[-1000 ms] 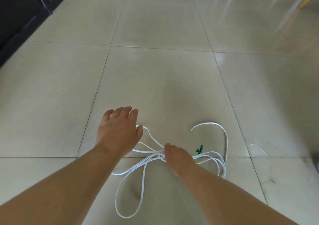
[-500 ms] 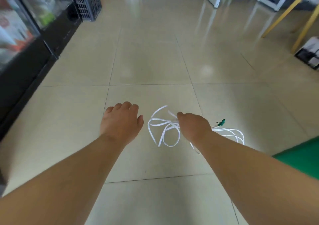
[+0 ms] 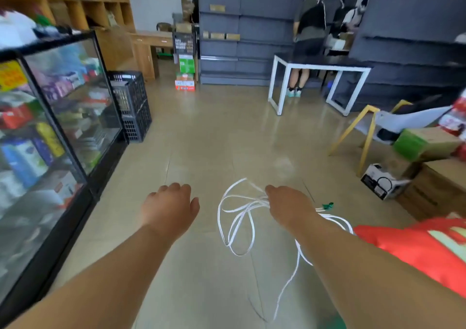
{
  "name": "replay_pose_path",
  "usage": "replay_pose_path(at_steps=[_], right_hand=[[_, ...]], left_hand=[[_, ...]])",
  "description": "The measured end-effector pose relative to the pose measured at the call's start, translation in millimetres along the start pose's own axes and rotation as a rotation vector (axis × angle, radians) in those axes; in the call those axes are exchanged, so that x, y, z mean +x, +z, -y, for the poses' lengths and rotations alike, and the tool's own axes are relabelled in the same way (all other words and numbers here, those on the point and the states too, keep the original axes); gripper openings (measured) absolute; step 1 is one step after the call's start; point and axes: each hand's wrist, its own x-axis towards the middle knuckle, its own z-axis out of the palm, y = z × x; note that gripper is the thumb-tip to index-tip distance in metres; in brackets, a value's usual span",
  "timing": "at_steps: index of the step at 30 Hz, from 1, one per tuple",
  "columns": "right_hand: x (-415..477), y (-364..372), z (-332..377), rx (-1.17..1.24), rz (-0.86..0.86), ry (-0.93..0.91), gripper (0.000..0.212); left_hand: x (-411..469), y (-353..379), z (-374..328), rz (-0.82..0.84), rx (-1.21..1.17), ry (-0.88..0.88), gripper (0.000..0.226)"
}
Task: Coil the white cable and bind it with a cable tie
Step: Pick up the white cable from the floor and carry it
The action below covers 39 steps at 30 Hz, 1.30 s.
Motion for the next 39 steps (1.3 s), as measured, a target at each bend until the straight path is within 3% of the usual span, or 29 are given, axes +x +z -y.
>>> replay_pose_path(at_steps=[5, 11, 27, 39], right_hand=[[-4, -118, -41, 0.008, -0.123, 0.057, 0.027], [14, -177, -69, -0.052, -0.139, 0.099, 0.028], [241, -195, -98, -0.242, -0.055, 0.385, 0.034], [434, -171, -183, -0.148, -0.027, 0.378, 0.032]], left_hand=[[35, -100, -22, -0.133, -0.027, 0.008, 0.037], [79, -142, -30, -0.241, -0.011, 0.040, 0.037], [353, -130, -25, -0.288, 0.040, 0.358, 0.033], [567, -49, -84, -0.095, 0.060, 0.401, 0.038]])
